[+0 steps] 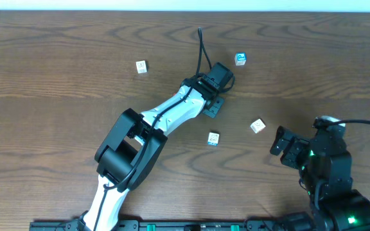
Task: Spell out Ai2
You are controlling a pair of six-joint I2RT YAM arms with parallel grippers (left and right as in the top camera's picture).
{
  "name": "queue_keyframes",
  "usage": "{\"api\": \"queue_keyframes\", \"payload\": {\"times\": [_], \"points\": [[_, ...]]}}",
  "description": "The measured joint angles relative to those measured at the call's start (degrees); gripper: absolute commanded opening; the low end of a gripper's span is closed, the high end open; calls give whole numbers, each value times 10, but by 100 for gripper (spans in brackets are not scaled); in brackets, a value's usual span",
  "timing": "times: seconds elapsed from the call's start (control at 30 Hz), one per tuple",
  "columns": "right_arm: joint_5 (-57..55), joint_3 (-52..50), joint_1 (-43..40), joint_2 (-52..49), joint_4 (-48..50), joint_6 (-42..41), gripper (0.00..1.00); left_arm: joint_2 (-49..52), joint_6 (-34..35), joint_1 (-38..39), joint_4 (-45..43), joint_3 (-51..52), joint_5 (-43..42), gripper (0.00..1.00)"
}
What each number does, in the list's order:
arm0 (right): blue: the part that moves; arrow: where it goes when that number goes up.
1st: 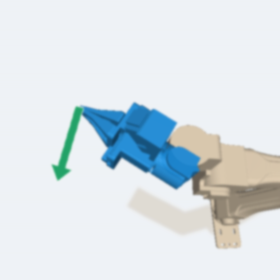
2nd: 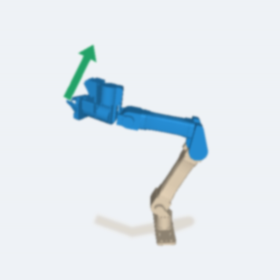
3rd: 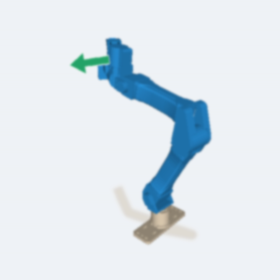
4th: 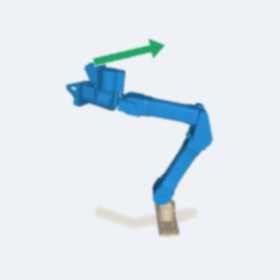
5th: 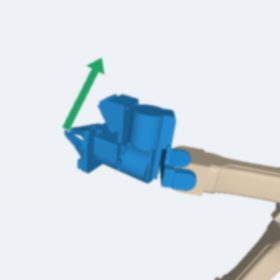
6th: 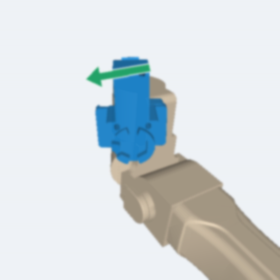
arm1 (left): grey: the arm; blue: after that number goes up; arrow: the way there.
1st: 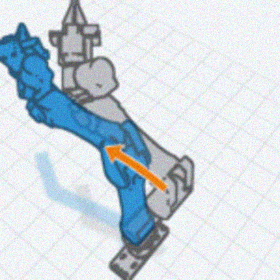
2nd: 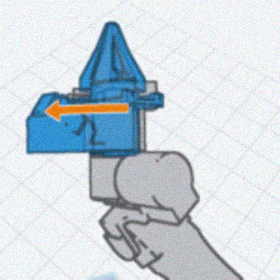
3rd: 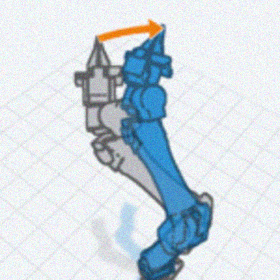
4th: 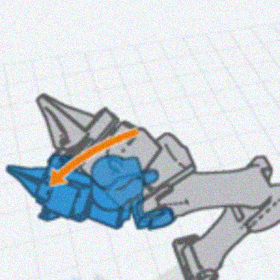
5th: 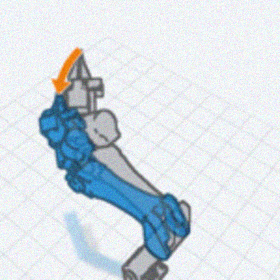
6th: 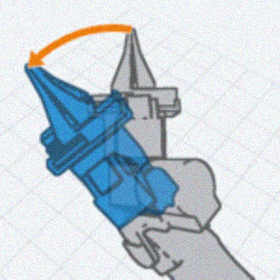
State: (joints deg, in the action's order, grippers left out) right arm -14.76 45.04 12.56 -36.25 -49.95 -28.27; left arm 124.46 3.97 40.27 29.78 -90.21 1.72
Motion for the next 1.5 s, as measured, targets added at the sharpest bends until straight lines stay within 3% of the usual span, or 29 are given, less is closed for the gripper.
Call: {"api": "queue_keyframes", "payload": {"times": [1.5], "points": [[0,0,0,0,0,0,99,0,-10,0,-23,0,35,6]]}}
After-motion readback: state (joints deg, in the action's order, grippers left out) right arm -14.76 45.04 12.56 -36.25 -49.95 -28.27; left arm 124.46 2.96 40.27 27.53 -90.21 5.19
